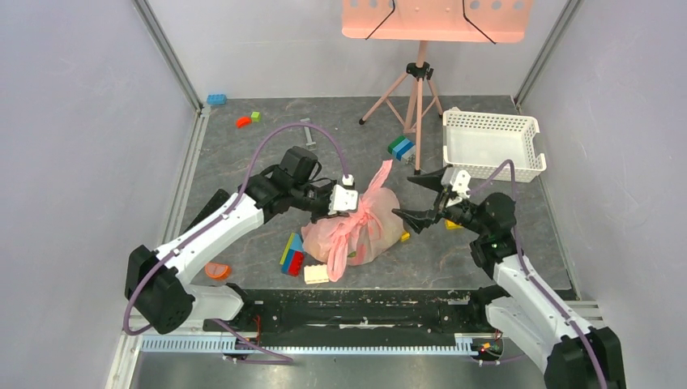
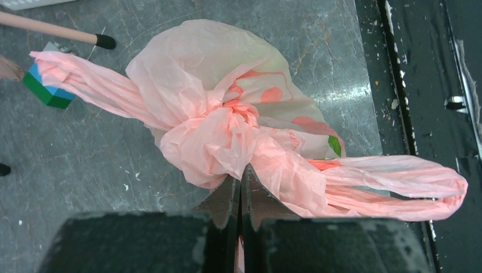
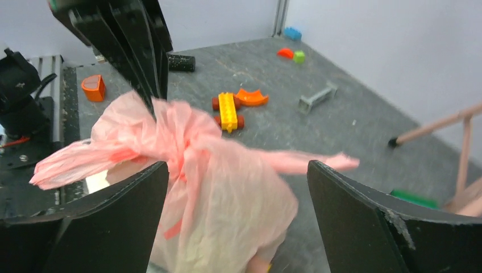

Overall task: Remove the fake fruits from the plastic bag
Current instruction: Place the plastic bag at the center of the board.

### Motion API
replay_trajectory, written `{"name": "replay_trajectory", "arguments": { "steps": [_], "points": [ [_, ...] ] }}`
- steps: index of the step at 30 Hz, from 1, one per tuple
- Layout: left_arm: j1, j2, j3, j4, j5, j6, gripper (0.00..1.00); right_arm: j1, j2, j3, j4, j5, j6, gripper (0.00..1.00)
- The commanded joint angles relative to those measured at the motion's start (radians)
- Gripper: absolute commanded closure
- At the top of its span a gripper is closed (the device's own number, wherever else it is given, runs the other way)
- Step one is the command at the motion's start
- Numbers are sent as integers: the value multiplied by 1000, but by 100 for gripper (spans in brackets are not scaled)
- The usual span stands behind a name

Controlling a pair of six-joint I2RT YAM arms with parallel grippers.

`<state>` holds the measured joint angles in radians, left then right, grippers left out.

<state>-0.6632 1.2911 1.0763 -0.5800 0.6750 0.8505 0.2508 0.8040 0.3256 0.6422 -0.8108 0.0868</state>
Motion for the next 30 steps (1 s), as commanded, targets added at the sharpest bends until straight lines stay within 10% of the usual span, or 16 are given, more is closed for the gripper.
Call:
{"name": "replay_trajectory", "arguments": {
  "steps": [1, 11, 30],
  "points": [
    [-3, 24, 36, -37, 66, 191, 98, 57, 54, 178, -272, -6, -405, 6],
    [-1, 75, 20, 6, 133, 249, 98, 124, 196, 342, -653, -139, -920, 14],
    [-1, 40, -21, 26, 72, 260, 98, 250, 497, 715, -1191, -98, -1349, 27]
  ]
}}
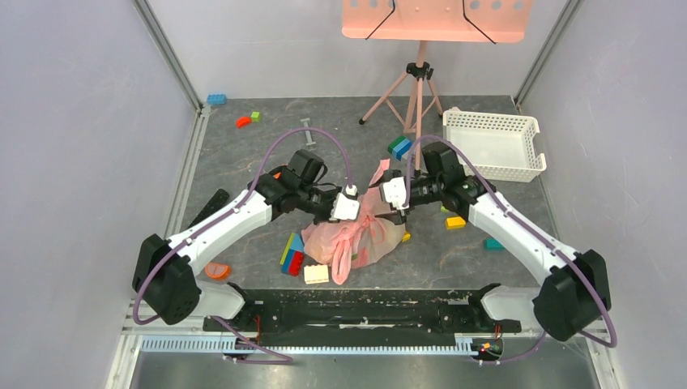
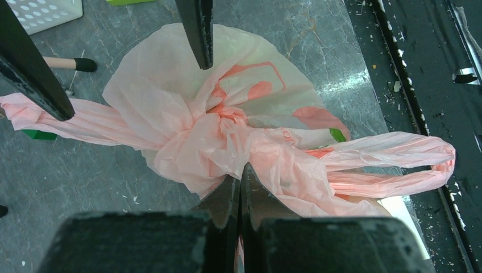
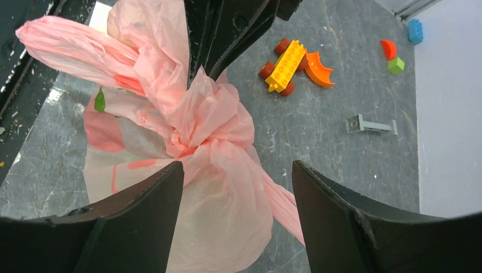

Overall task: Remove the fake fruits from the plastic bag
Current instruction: Place the plastic bag at the center of the board, then untie the plastic bag at the center of the board.

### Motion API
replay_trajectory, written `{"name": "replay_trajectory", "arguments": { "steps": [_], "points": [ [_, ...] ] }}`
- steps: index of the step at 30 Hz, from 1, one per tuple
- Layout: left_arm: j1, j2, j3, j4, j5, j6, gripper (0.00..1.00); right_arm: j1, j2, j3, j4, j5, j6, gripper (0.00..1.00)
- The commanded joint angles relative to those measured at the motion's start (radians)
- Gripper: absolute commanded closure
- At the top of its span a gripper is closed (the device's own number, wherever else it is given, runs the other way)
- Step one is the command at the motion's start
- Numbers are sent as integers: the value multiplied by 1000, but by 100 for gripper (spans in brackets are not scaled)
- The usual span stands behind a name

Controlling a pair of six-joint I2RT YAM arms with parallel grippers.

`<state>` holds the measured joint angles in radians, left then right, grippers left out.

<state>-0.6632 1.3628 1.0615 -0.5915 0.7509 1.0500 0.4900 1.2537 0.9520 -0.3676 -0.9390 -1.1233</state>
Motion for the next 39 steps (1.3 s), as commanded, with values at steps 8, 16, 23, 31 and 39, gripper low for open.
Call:
{"name": "replay_trajectory", "arguments": {
  "steps": [8, 16, 23, 31, 39],
  "points": [
    [-1, -32, -6, 38, -19, 60, 98, 35, 136, 181, -276, 72, -191, 30],
    [-1, -33, -5, 38, -23, 61, 98, 56, 187, 231, -324, 103, -208, 40],
    [-1, -34, -5, 38, -34, 61, 98, 62, 203, 225, -326, 124, -205, 49],
    [-1, -29, -5, 38, -44, 58, 98, 62, 179, 207, -291, 111, -202, 64],
    [2, -26, -6, 70, -53, 17, 98, 63, 134, 141, -220, 147, -160, 100]
  ]
}}
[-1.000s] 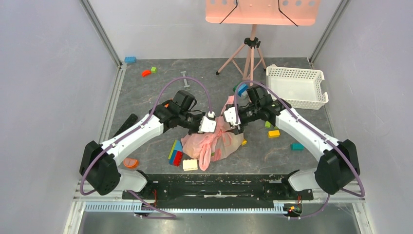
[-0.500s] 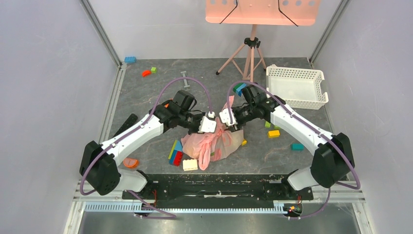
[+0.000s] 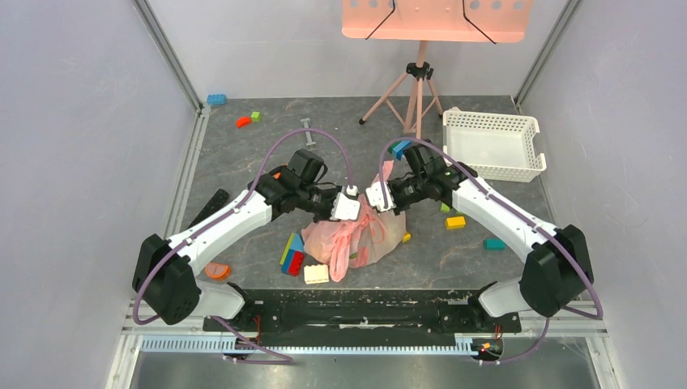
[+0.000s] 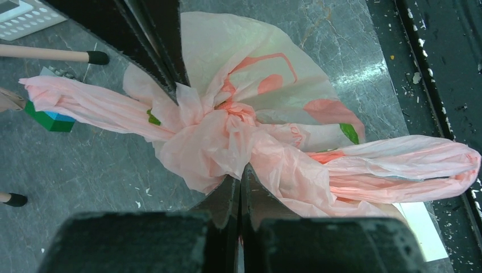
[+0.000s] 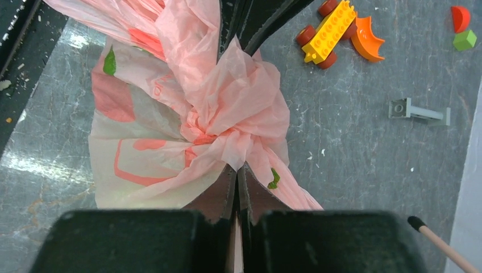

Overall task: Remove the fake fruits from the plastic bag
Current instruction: Untie the plastic bag at the center of the board.

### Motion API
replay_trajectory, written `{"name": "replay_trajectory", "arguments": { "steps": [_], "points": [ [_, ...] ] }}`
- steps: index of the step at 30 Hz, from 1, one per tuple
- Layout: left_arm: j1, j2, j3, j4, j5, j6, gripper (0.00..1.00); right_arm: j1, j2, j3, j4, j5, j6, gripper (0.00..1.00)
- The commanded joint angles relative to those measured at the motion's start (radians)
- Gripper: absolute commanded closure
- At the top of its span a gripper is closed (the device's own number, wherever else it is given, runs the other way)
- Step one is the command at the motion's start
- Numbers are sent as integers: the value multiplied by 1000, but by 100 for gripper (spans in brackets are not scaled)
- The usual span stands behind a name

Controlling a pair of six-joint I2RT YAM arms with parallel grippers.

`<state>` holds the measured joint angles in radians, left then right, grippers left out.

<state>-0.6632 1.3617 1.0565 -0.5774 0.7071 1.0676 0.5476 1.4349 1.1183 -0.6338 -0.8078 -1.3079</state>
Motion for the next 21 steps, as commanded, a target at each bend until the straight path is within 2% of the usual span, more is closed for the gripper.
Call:
{"name": "replay_trajectory", "arguments": {
  "steps": [1, 6, 15, 21],
  "points": [
    [3, -23, -2, 64, -11, -16, 98, 5, -53, -33, 55, 19, 34, 100],
    [12, -12, 3, 108, -6, -83, 98, 5, -139, -127, 193, 31, 110, 100],
    [54, -15, 0, 183, 61, -199, 98, 1, -298, -320, 580, 154, 460, 100],
    [88, -60, -30, 280, 12, -316, 98, -10, -365, -419, 796, 252, 670, 100]
  ]
}}
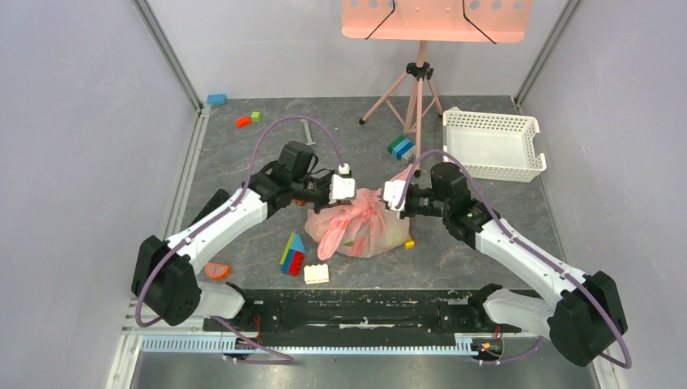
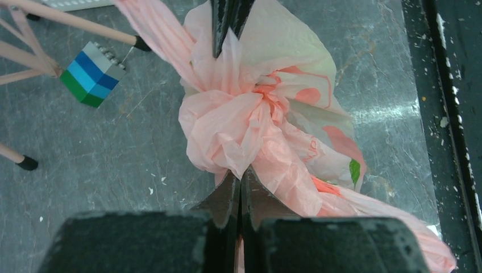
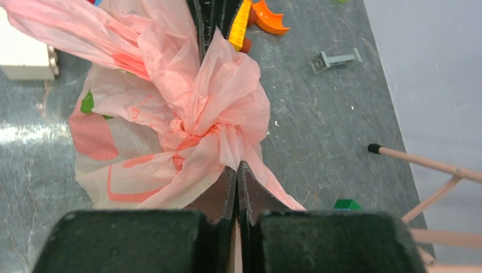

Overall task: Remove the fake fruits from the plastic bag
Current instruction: Untie the plastic bag at the center of the board.

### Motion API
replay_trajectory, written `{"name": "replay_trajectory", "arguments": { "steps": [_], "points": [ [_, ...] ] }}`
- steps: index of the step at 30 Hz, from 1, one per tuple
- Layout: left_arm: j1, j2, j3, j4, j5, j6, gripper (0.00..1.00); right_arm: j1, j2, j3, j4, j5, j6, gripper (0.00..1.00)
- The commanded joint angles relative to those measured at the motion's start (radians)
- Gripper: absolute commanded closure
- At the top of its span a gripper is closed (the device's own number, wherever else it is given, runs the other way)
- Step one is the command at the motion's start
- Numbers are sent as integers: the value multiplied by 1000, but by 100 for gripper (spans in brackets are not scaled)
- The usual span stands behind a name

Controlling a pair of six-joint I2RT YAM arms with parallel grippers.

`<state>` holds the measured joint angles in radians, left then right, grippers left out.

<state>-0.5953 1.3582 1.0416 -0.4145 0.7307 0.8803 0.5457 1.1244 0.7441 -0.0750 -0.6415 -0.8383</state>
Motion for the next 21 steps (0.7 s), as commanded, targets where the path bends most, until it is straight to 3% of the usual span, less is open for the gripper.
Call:
{"name": "replay_trajectory", "arguments": {
  "steps": [1, 14, 21],
  "points": [
    [27, -67, -22, 148, -23, -157, 98, -11, -62, -63, 267, 99, 232, 100],
    [50, -163, -180, 503, -110, -487, 98, -51, -180, -255, 611, 290, 562, 100],
    [54, -194, -311, 719, -235, -649, 98, -63, -239, -329, 661, 518, 761, 100]
  ]
}}
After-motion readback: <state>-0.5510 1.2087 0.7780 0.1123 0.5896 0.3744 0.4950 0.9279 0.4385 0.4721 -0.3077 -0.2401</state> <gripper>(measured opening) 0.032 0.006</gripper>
